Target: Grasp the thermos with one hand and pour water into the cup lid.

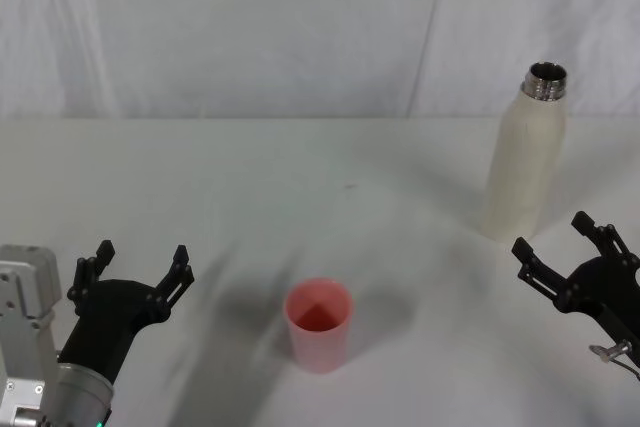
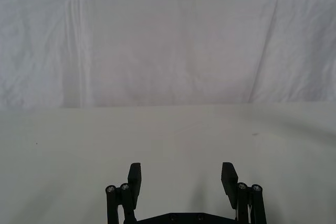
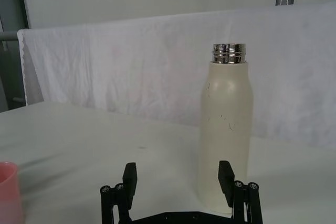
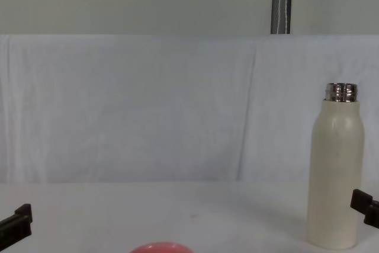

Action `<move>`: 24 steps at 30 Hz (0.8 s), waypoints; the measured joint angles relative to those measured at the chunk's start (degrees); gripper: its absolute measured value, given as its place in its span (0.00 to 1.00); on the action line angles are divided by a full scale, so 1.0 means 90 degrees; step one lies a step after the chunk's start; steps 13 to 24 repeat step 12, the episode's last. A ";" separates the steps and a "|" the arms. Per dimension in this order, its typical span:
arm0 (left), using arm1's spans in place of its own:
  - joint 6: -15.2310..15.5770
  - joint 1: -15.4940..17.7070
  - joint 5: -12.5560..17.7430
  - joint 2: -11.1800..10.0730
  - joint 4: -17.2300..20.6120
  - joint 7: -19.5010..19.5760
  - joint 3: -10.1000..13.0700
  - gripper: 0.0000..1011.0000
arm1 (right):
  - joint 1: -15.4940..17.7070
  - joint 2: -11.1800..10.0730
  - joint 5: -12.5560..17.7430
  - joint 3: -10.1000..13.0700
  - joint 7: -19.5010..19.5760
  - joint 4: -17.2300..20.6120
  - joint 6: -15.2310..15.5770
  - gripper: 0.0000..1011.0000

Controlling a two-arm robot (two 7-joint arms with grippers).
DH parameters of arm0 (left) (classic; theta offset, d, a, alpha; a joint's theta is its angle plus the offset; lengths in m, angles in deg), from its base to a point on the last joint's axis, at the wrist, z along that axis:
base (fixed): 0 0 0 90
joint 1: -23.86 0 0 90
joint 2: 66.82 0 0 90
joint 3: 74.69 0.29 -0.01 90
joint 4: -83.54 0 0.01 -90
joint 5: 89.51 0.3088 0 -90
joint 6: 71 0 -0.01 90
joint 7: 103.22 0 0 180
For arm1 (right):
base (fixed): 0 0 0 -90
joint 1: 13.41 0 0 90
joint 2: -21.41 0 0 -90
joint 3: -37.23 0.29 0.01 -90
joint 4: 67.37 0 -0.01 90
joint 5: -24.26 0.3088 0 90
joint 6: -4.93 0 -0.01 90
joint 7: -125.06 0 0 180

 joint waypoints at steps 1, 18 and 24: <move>0.0000 0.0000 0.0000 0.0000 0.0000 0.0000 0.0001 0.99 | 0.0000 0.0000 0.0000 0.0000 0.0000 0.0000 0.0000 0.99; 0.0000 0.0000 0.0000 0.0000 0.0000 0.0000 0.0000 0.99 | 0.0000 0.0000 0.0000 0.0000 0.0000 0.0000 0.0000 0.99; 0.0000 0.0000 0.0000 0.0000 0.0000 0.0000 0.0000 0.99 | 0.0000 0.0000 0.0000 0.0000 0.0000 0.0000 0.0000 0.99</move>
